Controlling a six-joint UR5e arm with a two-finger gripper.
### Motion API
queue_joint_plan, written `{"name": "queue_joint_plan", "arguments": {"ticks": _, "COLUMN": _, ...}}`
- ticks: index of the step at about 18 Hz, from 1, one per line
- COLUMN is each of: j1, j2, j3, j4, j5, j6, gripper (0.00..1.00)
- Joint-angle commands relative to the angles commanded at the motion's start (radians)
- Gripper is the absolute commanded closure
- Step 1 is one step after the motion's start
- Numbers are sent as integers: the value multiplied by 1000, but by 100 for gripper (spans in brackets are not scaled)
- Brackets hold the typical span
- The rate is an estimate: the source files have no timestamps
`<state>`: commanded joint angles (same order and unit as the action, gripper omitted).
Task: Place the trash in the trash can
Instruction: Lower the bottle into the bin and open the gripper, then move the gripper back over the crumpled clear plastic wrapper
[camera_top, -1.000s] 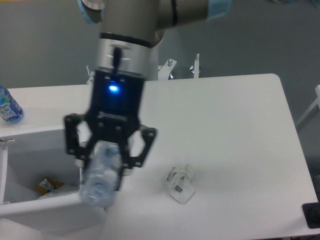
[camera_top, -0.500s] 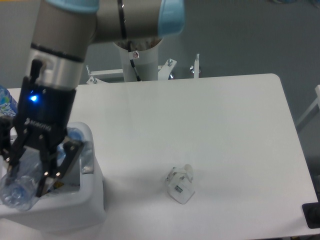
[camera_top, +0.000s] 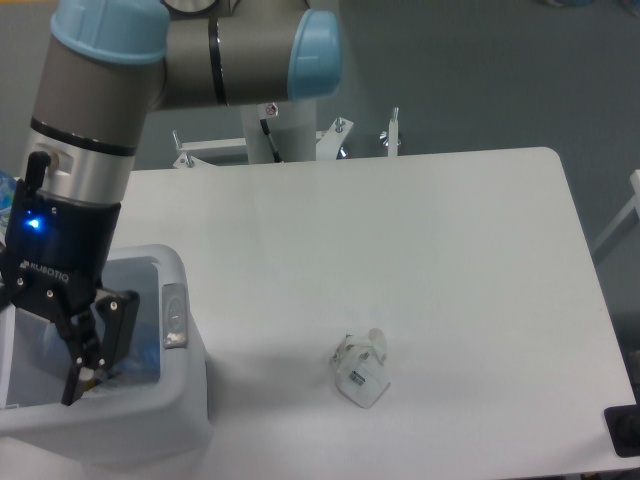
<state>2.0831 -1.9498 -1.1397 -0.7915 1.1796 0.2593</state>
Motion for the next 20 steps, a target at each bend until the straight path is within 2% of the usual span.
{"name": "queue_joint_plan", "arguments": {"ticks": 2, "j1": 27, "j2": 29, "j3": -37, "j4": 0, "j5": 2, "j6": -2, "gripper": 0}}
{"name": "queue_joint_plan", "arguments": {"ticks": 5, "j1": 135, "j2": 71, "j3": -109, "j4": -3, "j5": 0, "j6": -35, "gripper": 0}}
{"name": "queue_joint_plan", "arguments": {"ticks": 6, "j1": 168, "j2": 75, "j3": -153, "j4": -5, "j5": 2, "j6": -67, "gripper": 0}}
{"name": "queue_joint_plan", "arguments": {"ticks": 9, "j1": 297, "j2": 138, "j3": -306, "j4": -5, "j5": 2, "j6": -91, "gripper": 0}}
{"name": "queue_joint_plan", "arguments": {"ticks": 11, "j1": 334, "j2": 149, "j3": -374, "j4": -2, "j5": 6, "j6": -71, "gripper": 0}}
{"name": "queue_joint_plan", "arguments": {"ticks": 12, "j1": 360, "j2": 149, "j3": -399, "j4": -3, "j5": 8, "j6": -39, "gripper": 0}}
{"name": "queue_joint_plan", "arguments": {"ticks": 14, "j1": 385, "j2": 147, "j3": -480, "j4": -3, "j5": 12, "j6": 189, "gripper": 0}}
{"name": "queue_joint_plan", "arguments": {"ticks": 17, "j1": 411, "j2": 137, "j3": -563, "j4": -6, "j5": 113, "j6": 424, "gripper": 0}}
{"name": "queue_joint_plan", "arguments": {"ticks": 20, "j1": 411, "j2": 59, "j3": -595, "j4": 5, "j5": 170, "j6": 569, "gripper": 0}}
